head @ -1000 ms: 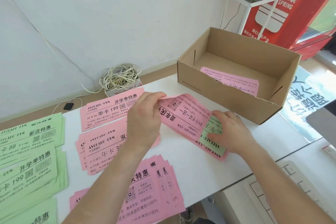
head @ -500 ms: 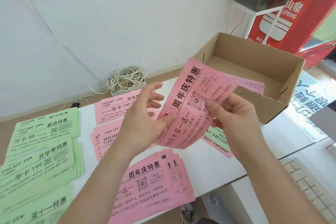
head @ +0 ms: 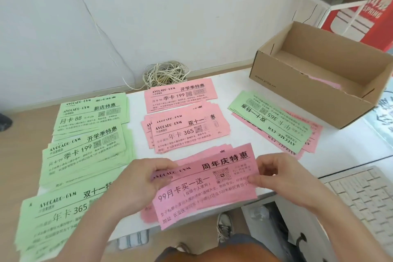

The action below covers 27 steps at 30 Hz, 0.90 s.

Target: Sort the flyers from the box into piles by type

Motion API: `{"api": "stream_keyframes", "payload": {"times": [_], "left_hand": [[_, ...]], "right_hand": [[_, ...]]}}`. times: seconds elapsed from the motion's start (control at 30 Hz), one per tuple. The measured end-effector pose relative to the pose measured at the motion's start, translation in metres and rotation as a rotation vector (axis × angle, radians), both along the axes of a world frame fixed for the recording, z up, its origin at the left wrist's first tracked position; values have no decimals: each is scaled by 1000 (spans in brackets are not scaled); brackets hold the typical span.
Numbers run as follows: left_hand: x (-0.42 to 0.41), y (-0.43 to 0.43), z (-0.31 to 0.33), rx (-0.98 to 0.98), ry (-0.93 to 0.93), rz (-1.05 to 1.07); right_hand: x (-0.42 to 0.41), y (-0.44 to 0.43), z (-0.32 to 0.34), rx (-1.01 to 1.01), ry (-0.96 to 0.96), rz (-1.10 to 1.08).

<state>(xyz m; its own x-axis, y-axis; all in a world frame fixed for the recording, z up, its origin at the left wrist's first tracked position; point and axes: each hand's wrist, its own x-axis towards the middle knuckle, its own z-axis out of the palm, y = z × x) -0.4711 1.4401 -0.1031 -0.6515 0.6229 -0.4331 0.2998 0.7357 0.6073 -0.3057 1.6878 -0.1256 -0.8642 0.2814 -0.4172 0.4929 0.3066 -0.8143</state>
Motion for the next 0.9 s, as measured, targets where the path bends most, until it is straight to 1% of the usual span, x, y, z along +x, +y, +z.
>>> {"api": "stream_keyframes", "payload": {"times": [0.1, 0.23, 0.3, 0.37, 0.4, 0.53, 0.63, 0.77, 0.83, 0.9], "left_hand": [[7, -22, -12, -53, 62, -44], [11, -39, -26, -75, 177, -65], [9, -44, -34, -41, 286, -108], [7, -44, -40, 7, 339, -159], [7, -43, -43, -5, 361, -204], [13, -24, -61, -200, 462, -391], [17, -13, -75, -276, 491, -442], [20, -8, -82, -316, 505, -440], [20, -6, -81, -327, 520, -444], [20, -6, -77, -324, 534, -449]], "right_hand": [[10, -19, -22, 76, -53, 7], [16, -39, -39, 74, -95, -59], [16, -46, -42, 92, -101, -92], [14, -51, -43, 109, -94, -145], [12, -52, -43, 115, -90, -172], [4, -58, -42, 172, -96, -208], [-2, -60, -42, 228, -114, -196], [-9, -61, -42, 328, -121, -177], [-11, -62, -39, 450, -118, -147], [-10, -58, -39, 592, -195, -58]]}}
